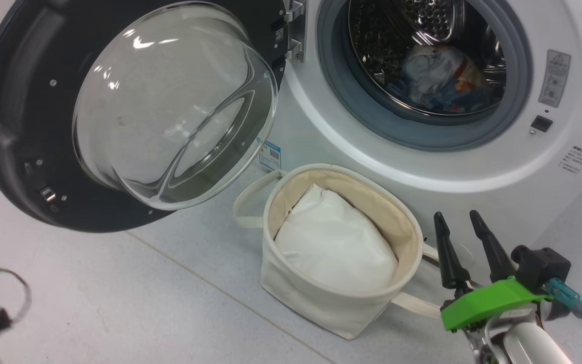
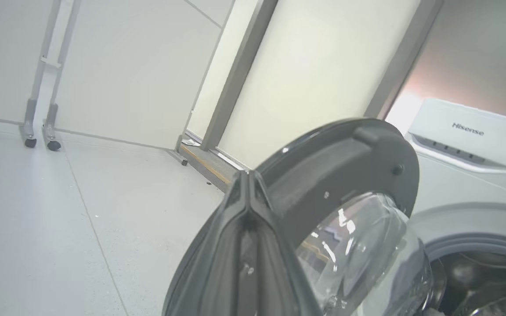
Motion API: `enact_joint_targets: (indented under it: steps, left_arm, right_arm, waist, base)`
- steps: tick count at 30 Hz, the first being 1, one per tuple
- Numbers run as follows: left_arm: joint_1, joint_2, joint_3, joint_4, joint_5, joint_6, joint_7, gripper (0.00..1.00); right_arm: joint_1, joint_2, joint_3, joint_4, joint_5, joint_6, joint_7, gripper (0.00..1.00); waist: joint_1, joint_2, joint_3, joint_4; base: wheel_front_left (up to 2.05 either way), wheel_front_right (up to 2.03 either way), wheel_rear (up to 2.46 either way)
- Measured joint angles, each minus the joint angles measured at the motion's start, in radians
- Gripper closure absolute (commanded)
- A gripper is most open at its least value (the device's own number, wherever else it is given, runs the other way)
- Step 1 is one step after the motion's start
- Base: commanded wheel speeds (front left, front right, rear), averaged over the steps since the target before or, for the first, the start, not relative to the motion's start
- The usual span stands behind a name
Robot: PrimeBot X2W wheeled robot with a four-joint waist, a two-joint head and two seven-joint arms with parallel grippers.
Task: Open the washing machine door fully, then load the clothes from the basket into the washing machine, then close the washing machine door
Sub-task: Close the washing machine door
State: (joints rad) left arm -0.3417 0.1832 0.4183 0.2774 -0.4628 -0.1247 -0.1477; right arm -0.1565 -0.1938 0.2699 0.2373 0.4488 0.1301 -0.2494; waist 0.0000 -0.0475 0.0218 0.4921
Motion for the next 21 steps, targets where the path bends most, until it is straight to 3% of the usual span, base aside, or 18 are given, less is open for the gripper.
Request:
enact_joint_targets:
  steps: [3, 11, 17, 21]
  left_arm:
    - [-0.072, 0.041, 0.062, 0.018, -0.089, 0.002, 0.060, 1.00]
    - [-0.270, 0.122, 0.206, 0.307, -0.263, 0.115, 0.256, 1.00]
    - [-0.376, 0.195, 0.277, 0.504, -0.370, 0.114, 0.350, 1.00]
    - [-0.415, 0.218, 0.310, 0.598, -0.438, 0.086, 0.426, 1.00]
  right_arm:
    - [0.001, -0.004, -0.002, -0.002, -0.003, 0.000, 0.000, 0.00]
    - [0.004, -0.025, -0.021, -0.019, -0.017, 0.000, 0.000, 0.00]
    - [0.027, -0.043, -0.028, -0.028, -0.025, 0.000, 0.000, 0.00]
    - [0.025, -0.074, -0.037, -0.039, -0.026, 0.000, 0.000, 0.00]
  waist:
    - [0.0000, 0.0000, 0.000, -0.006]
    - [0.0000, 0.0000, 0.000, -0.029]
    - [0.0000, 0.0000, 0.018, -0.062]
    - [0.0000, 0.0000, 0.044, -0.096]
  base:
    - [0.00, 0.00, 0.00]
    - [0.00, 0.00, 0.00]
    - [0.00, 0.00, 0.00]
    - [0.00, 0.00, 0.00]
